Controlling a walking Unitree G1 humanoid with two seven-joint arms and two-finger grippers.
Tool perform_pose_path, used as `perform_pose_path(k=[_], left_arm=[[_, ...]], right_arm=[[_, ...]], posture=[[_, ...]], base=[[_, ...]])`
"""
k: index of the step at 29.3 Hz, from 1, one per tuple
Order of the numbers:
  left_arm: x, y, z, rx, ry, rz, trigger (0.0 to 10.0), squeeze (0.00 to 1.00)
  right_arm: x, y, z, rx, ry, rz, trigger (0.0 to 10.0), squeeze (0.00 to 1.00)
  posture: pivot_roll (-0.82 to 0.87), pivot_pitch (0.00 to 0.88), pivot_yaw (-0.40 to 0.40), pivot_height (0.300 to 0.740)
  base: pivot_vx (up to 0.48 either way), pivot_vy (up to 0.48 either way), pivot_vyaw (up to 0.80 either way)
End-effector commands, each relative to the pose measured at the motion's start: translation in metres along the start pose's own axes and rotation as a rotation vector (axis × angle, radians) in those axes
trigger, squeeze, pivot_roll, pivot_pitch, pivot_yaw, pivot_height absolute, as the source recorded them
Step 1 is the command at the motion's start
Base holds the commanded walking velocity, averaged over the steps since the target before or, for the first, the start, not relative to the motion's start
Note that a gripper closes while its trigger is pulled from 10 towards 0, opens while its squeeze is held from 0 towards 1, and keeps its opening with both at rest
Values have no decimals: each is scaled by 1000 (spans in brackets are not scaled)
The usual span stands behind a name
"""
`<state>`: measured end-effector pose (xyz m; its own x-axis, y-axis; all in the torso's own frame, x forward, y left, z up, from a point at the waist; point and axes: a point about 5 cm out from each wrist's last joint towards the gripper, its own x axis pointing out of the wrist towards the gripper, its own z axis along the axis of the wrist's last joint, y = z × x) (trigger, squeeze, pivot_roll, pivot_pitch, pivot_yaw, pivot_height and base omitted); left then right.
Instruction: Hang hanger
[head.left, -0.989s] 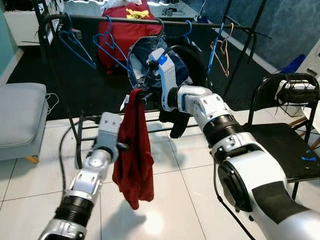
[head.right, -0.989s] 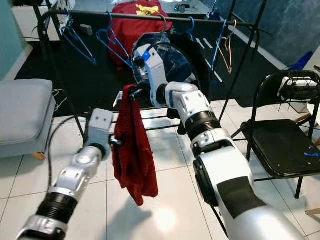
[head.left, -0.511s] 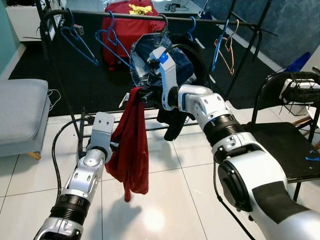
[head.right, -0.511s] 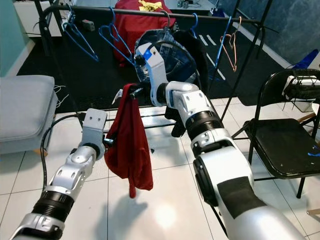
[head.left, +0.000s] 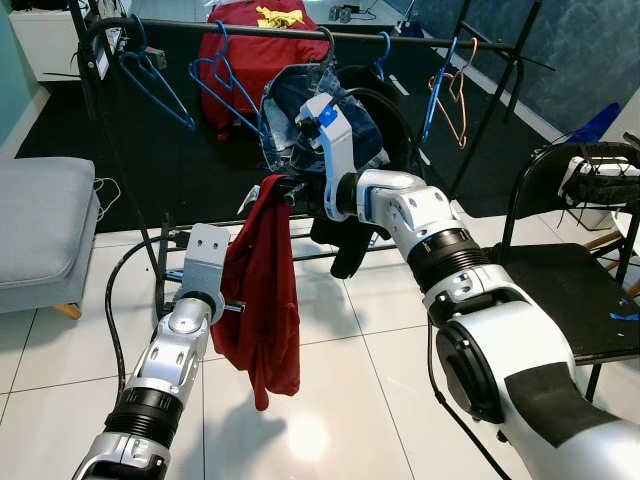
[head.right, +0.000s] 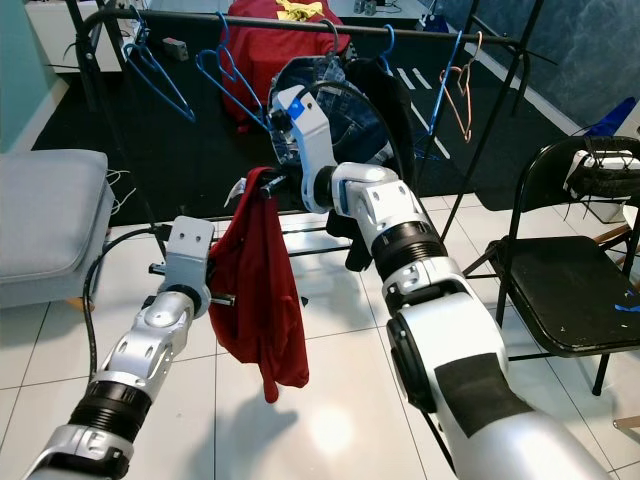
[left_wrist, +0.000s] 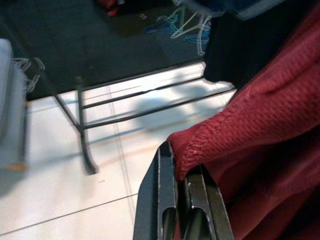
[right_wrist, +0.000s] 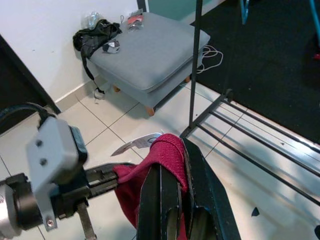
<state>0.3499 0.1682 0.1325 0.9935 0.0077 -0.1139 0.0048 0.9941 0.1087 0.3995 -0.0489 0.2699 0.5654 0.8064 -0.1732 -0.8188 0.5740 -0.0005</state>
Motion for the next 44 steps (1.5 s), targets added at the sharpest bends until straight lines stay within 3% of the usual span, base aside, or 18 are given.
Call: perform_pose_path(k=[1,4,6,9,19,23,33,34,35,36,37,38,39,40,41,42,43,44], left_arm=[[1,1,7,-19,-30,-19,0,0],[1,3,12,-42,-50,-53,0,0],[-8,18,27,16,-80,-269,0,0],[-18,37,42,100,-91,-426,0,0],[-25,58,62,162,-96,-500,0,0],[-24,41,40,123,-75,-491,0,0],[-41,-1,-11,15,34,-494,0,0],[-45,-5,-23,63,73,-472,2627,0],[-45,-5,-23,63,73,-472,2627,0],[-47,-6,-33,113,100,-434,9373,0],[-47,-6,-33,113,100,-434,9373,0],[-48,-5,-42,139,125,-375,5137,0],[-48,-5,-42,139,125,-375,5137,0],[-48,-3,-47,137,130,-320,10000,0],[-46,3,-51,111,134,-219,10000,0],[-46,3,-51,111,134,-219,10000,0],[-45,7,-54,99,141,-146,10000,0],[-45,7,-54,99,141,-146,10000,0]], right_arm=[[-3,-2,2,18,-31,-4,0,0],[-5,-4,0,27,-35,-13,0,0],[-22,-16,-21,55,-92,-44,0,0],[-39,-21,-44,67,-138,-70,0,0],[-56,-11,-105,49,-95,-172,0,0],[-60,-2,-139,70,-78,-273,0,0],[-65,14,-163,117,-91,-345,0,0],[-66,16,-168,113,-83,-360,0,0],[-66,16,-168,113,-83,-360,0,0],[-68,19,-172,112,-78,-373,0,0],[-68,19,-172,112,-78,-373,0,0],[-69,21,-176,112,-71,-384,392,0],[-69,21,-176,112,-71,-384,392,0],[-69,23,-179,114,-66,-393,1961,0],[-69,26,-183,116,-61,-407,3922,0],[-69,26,-183,116,-61,-407,3922,0],[-69,28,-186,119,-56,-427,9294,0],[-69,28,-186,119,-56,-427,9294,0]], posture=[[-66,134,-79,740],[-63,133,-81,740],[-29,98,-79,740],[-16,79,-70,740],[0,70,-43,740],[-5,71,-28,740],[-10,74,-36,740],[-7,75,-34,740],[-7,75,-34,740],[-7,75,-34,740],[-7,75,-34,740],[-7,74,-35,740],[-7,74,-35,740],[-7,73,-35,740],[-8,69,-40,740],[-8,69,-40,740],[-7,67,-42,740],[-7,67,-42,740]], base=[[0,0,0],[0,0,0],[0,0,0],[0,0,0],[0,0,0],[0,0,0],[0,0,0],[0,0,0],[0,0,0],[0,0,0],[0,0,0],[0,0,0],[0,0,0],[0,0,0],[0,0,0],[0,0,0],[0,0,0],[0,0,0]])
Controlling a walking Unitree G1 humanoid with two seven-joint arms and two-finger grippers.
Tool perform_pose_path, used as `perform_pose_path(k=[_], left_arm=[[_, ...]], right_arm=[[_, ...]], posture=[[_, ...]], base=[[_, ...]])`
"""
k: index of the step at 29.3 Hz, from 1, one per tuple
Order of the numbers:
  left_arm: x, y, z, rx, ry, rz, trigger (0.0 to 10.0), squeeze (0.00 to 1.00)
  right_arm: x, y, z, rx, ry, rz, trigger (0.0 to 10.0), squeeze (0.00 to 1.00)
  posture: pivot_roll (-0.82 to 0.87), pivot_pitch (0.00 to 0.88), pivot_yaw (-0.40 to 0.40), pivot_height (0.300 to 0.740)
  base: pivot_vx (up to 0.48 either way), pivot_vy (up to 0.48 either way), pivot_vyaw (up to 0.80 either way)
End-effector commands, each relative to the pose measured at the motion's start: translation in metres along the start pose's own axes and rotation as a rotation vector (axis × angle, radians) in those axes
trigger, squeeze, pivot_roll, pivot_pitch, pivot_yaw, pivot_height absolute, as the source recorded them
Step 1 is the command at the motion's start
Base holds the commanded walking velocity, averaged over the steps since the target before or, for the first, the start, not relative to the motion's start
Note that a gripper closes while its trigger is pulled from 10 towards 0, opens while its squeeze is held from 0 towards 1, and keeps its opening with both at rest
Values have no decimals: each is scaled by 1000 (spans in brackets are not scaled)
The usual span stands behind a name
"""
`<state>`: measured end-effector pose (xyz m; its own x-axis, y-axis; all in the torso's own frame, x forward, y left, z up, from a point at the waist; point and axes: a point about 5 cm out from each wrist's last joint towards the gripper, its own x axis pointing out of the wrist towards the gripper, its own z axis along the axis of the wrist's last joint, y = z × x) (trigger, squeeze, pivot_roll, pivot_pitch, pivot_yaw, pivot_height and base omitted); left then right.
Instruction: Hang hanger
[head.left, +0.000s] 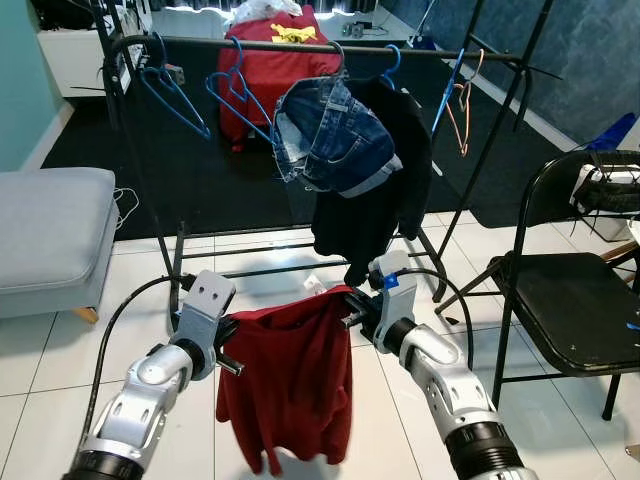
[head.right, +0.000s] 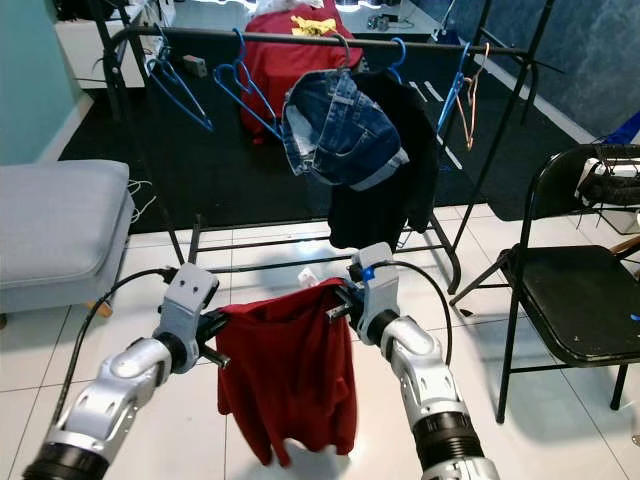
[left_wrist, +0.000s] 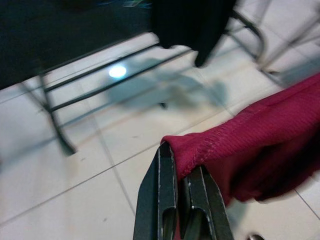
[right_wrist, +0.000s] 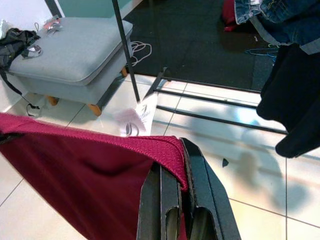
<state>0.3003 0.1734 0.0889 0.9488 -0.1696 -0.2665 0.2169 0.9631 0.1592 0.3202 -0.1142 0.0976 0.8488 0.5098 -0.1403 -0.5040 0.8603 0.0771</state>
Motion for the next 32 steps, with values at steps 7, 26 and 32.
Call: perform_pose_path(k=[7,26,32], left_arm=[[-6,0,-5,-69,-42,6,10000,0],[-7,-2,6,-114,-112,34,10000,0],[-6,-1,7,-123,-111,41,10000,0]], right_arm=[[-5,3,-9,-8,-5,-69,10000,0],[-7,8,-16,31,2,-119,10000,620],[-5,6,-16,18,13,-133,10000,1000]], posture=[[-7,65,-42,740],[3,57,-39,740],[3,62,-39,740]], base=[[0,0,0],[0,0,0],[0,0,0]])
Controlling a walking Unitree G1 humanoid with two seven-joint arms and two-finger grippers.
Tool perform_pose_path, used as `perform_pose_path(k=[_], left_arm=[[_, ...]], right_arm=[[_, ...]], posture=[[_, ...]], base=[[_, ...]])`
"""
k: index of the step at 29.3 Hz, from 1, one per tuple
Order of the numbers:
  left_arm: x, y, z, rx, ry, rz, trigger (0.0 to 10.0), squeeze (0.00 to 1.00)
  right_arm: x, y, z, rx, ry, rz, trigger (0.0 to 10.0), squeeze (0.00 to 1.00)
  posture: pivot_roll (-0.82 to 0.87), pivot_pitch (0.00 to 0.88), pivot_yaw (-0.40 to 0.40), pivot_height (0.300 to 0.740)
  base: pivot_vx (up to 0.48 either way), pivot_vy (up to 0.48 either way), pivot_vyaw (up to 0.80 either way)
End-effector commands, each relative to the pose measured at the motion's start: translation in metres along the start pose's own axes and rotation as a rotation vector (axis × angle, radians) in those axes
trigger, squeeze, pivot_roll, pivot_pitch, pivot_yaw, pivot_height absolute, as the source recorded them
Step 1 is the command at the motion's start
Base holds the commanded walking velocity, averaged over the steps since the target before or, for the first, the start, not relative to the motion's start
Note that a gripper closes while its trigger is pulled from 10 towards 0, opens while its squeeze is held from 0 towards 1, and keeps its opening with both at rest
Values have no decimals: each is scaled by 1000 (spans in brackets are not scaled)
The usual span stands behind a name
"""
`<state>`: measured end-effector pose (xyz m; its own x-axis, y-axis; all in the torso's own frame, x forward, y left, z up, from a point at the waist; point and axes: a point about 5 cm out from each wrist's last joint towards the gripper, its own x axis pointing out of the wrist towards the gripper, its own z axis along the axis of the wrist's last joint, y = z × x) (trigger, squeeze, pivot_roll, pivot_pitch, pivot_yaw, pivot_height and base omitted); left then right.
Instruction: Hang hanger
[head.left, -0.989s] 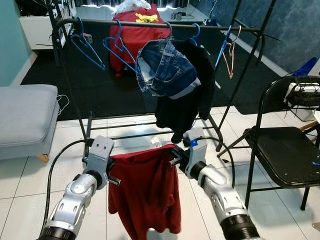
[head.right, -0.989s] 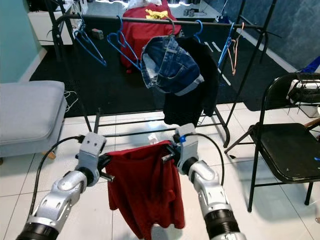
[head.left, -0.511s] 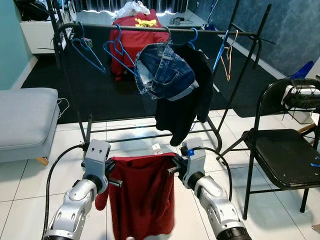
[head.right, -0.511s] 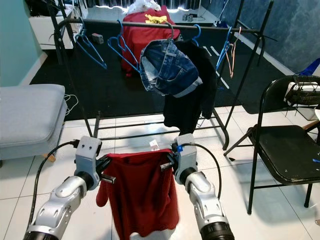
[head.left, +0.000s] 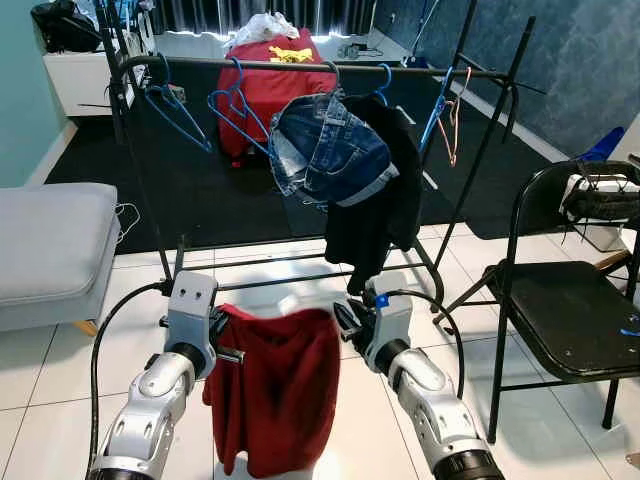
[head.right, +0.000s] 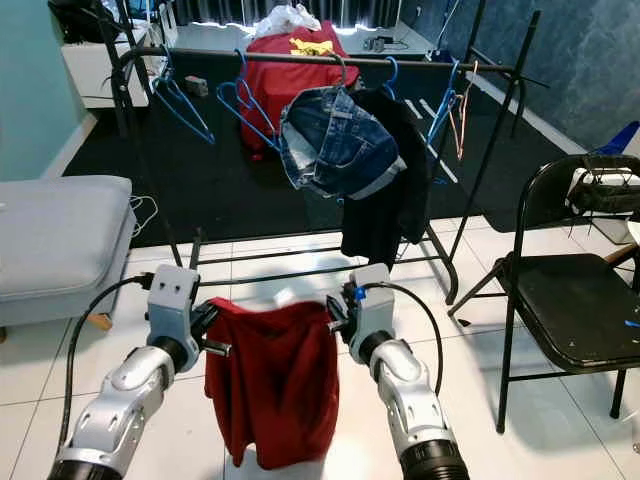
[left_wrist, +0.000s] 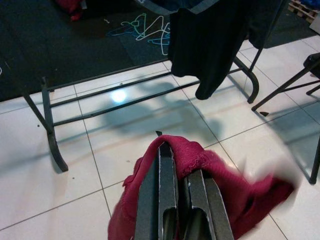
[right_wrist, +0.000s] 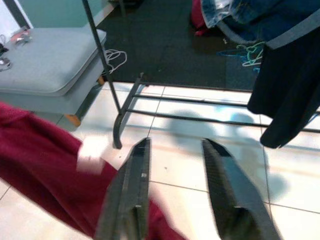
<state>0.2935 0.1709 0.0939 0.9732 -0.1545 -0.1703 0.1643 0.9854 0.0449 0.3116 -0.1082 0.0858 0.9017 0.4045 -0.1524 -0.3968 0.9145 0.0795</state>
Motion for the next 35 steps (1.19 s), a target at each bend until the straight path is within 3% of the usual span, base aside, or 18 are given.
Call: perform_pose_path(k=[1,2,4,5,6,8,9,10,11,12,13,15,17,18,20,22,25,35], left_arm=[[2,2,3,-3,-14,10,10000,0],[3,3,5,-5,-14,9,10000,0],[3,3,5,-5,-14,9,10000,0],[4,4,7,-7,-13,10,10000,0],[8,6,12,4,-17,7,10000,0],[8,6,12,4,-17,7,10000,0],[12,8,17,8,-23,8,10000,0],[12,8,17,8,-23,8,10000,0],[15,11,25,12,-34,9,10000,0],[15,11,25,12,-34,9,10000,0],[17,14,30,18,-39,8,10000,0],[17,14,30,18,-39,8,10000,0],[17,19,32,24,-37,12,10000,0],[17,19,32,24,-37,12,10000,0],[15,23,32,26,-32,22,10000,0],[15,23,32,26,-32,22,10000,0],[14,28,34,31,-33,35,10000,0],[13,29,35,29,-33,45,10000,0]], right_arm=[[0,-3,-3,-9,21,-23,10000,616],[3,-3,-3,-55,62,-17,10000,0],[3,-3,-3,-55,62,-17,10000,0],[8,-1,5,-169,96,14,10000,0],[16,5,29,-303,82,85,10000,0],[16,5,29,-303,82,85,10000,0],[23,12,54,-411,57,134,10000,0],[23,12,54,-411,57,134,10000,0],[31,22,98,-466,-26,172,10000,0],[31,22,98,-466,-26,172,10000,0],[36,38,149,-504,-139,215,10000,0],[36,38,149,-504,-139,215,10000,0],[29,73,239,-557,-369,270,10000,0],[29,73,239,-557,-369,270,10000,0],[14,96,294,-563,-558,298,10000,0],[14,96,294,-563,-558,298,10000,0],[-2,105,333,-573,-703,275,10000,0],[-6,111,337,-584,-694,269,10000,0]], posture=[[3,63,-39,740],[4,68,-38,740],[4,68,-38,740],[1,75,-40,740],[0,92,-42,740],[0,92,-42,740],[-9,115,-37,740],[-9,115,-37,740],[-18,143,-28,740],[-18,143,-28,740],[-22,166,-21,740],[-22,166,-21,740],[-22,178,-11,740],[-22,178,-11,740],[-12,182,-13,740],[-12,182,-13,740],[-6,184,-15,740],[-10,192,-21,740]], base=[[0,0,0],[0,0,0],[0,0,0],[0,0,0],[0,0,0],[0,0,0],[0,0,0],[0,0,0],[0,0,0],[0,0,0],[0,0,0],[0,0,0],[0,0,0],[0,0,0],[0,0,0],[0,0,0],[0,0,0],[0,0,0]])
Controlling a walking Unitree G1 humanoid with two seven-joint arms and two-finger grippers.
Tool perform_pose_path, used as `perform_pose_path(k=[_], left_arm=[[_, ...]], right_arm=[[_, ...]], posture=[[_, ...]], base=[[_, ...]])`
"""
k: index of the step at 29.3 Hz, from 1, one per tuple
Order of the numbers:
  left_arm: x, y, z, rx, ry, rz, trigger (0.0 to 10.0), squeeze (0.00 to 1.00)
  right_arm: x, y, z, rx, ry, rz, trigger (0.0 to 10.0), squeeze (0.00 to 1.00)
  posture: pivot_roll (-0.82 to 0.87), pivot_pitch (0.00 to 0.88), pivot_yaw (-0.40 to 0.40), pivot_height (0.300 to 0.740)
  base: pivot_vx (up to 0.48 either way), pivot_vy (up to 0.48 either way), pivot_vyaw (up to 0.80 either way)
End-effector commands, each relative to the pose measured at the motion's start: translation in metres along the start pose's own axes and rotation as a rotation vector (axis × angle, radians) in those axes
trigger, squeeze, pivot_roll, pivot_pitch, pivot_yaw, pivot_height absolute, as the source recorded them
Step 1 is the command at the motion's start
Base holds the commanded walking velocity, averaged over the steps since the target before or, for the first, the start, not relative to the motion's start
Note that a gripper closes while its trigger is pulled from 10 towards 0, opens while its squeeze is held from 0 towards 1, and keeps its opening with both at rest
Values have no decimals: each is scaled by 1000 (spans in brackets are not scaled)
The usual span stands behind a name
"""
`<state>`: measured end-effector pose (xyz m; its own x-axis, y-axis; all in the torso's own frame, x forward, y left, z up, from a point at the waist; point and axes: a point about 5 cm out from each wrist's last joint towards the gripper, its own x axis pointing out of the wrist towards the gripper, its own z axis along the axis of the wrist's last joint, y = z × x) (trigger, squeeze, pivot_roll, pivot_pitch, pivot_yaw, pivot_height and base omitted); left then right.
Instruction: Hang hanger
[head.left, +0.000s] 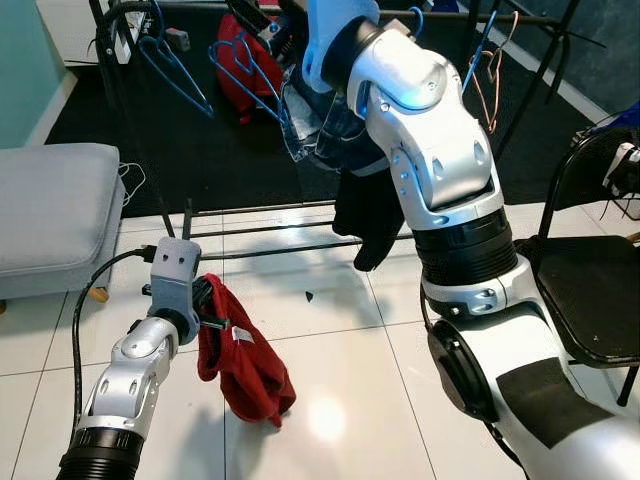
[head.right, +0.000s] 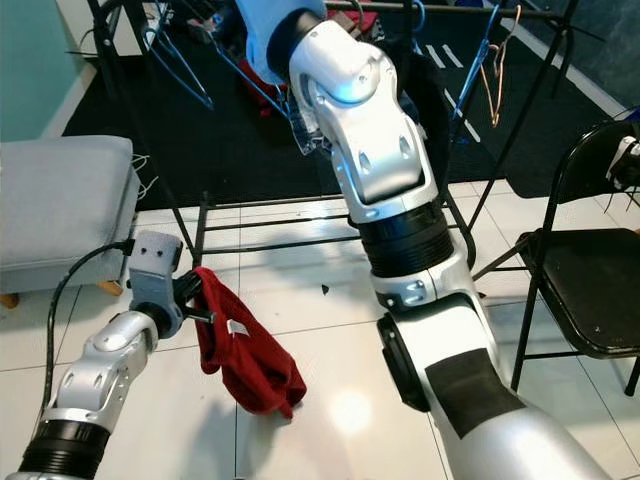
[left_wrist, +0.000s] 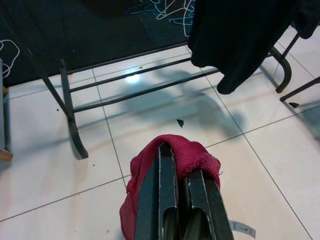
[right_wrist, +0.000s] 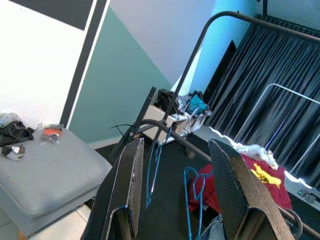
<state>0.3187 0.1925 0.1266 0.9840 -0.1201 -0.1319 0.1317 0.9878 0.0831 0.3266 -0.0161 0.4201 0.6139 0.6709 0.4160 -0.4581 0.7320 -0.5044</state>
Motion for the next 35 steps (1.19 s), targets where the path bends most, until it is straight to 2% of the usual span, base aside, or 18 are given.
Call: perform_pose_path(k=[1,16,18,20,24,26,28,32,33,35], left_arm=[[-2,2,0,-4,3,7,10000,0],[-4,5,-1,-4,12,21,10000,0],[-4,5,-1,-5,12,23,10000,0],[-4,5,0,-5,12,24,10000,0],[-4,5,-1,-5,14,25,10000,0],[-4,5,-1,-6,16,26,10000,0],[-4,5,-2,-5,17,28,10000,0],[-5,6,-1,-1,18,33,10000,0],[-7,8,-1,-4,20,41,10000,0],[-7,8,-1,-4,20,41,10000,0]], right_arm=[[1,1,10,-2,-27,5,10000,0],[-6,-7,26,-5,-55,-32,10000,0],[-7,-11,25,-43,-33,-53,10000,0],[-8,-10,21,6,-19,-45,10000,0],[-14,-4,29,-20,-53,-20,10000,0],[-16,-7,30,-22,-55,-35,10000,0],[-16,-10,28,-32,-36,-49,10000,0],[-20,-7,16,-53,35,-24,10000,0],[-25,-1,6,-40,68,-11,10000,0],[-25,-1,6,-40,68,-11,10000,0]], posture=[[-10,192,-21,740],[-9,192,-17,740],[-10,194,-18,740],[-8,195,-19,740],[-8,195,-20,740],[-9,194,-21,740],[-9,194,-21,740],[-6,195,-22,740],[-4,194,-16,740],[-4,194,-16,740]], base=[[0,0,0],[0,0,0],[0,0,0],[0,0,0],[0,0,0],[0,0,0],[0,0,0],[0,0,0],[0,0,0],[0,0,0]])
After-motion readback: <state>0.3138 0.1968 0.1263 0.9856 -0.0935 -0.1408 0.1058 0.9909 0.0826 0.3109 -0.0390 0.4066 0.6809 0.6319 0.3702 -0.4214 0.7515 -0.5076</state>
